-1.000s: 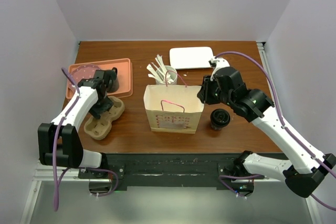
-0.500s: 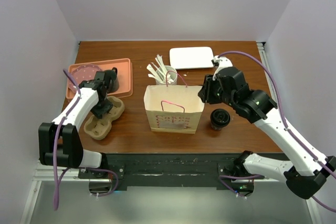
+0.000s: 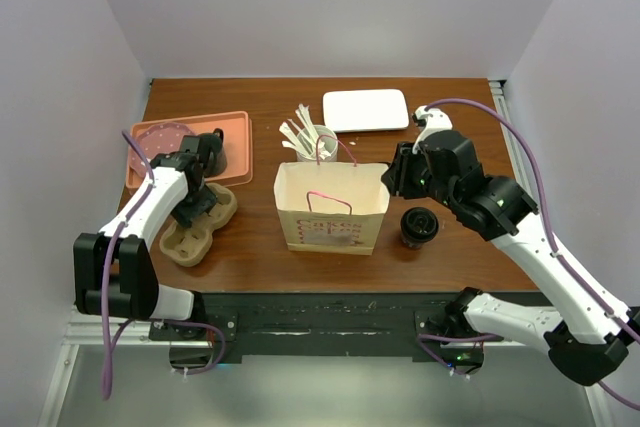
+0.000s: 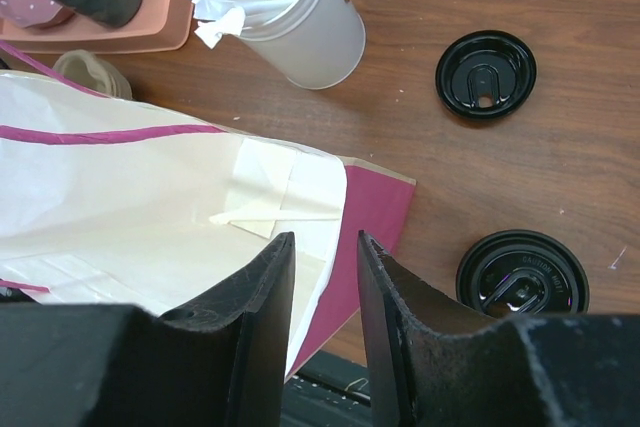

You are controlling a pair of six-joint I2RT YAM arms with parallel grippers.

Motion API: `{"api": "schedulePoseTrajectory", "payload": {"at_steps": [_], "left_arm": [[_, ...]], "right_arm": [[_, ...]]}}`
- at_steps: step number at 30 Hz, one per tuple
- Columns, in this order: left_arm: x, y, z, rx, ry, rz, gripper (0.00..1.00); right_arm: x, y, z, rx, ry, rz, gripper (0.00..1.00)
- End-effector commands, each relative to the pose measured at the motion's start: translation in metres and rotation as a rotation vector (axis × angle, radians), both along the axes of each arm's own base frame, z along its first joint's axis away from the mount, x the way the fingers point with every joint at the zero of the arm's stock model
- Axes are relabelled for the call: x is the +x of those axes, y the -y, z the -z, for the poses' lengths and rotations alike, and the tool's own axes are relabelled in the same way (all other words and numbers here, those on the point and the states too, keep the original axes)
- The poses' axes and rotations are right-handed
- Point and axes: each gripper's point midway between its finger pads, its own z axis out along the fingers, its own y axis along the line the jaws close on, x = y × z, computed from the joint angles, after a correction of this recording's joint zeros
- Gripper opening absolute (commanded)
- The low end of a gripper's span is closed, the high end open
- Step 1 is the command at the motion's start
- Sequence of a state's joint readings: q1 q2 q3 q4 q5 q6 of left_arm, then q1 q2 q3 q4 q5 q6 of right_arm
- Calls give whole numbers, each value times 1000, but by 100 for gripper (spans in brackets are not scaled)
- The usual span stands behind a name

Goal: Pack the takeout coffee

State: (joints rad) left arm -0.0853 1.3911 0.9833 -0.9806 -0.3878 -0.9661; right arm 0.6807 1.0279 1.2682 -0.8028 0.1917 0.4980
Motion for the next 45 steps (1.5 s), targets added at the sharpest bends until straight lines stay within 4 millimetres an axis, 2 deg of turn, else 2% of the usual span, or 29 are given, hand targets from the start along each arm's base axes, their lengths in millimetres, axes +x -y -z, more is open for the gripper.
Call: {"api": "schedulePoseTrajectory", "payload": {"at_steps": [1, 5, 10, 17, 20, 28, 36, 39, 41, 45], "left_arm": [[6, -3, 0, 16, 12, 16, 60], [4, -2, 5, 5, 11, 6, 56], [7, -2, 2, 5, 27, 1, 47], [6, -1, 3, -1, 24, -7, 45], [4, 0, 3, -6, 19, -12, 41], [11, -2, -27, -3, 87, -72, 29], [4, -1, -29, -11, 64, -100, 25], [3, -1, -32, -5, 58, -95, 30], [5, 2, -31, -23, 63, -85, 42], [7, 10, -23, -64, 65, -58, 53]], "right_arm": [[0, 2, -13, 29, 30, 21, 35], [0, 3, -13, 30, 27, 24, 36], [-2, 4, -13, 28, 27, 23, 36], [-2, 4, -12, 29, 25, 23, 36], [-3, 4, -12, 30, 24, 22, 36], [-5, 5, -12, 31, 26, 17, 36], [-6, 5, -10, 20, 26, 9, 36], [-5, 5, -11, 20, 28, 8, 37], [-5, 5, -11, 22, 28, 7, 37], [-7, 4, -9, 25, 24, -1, 37]]}}
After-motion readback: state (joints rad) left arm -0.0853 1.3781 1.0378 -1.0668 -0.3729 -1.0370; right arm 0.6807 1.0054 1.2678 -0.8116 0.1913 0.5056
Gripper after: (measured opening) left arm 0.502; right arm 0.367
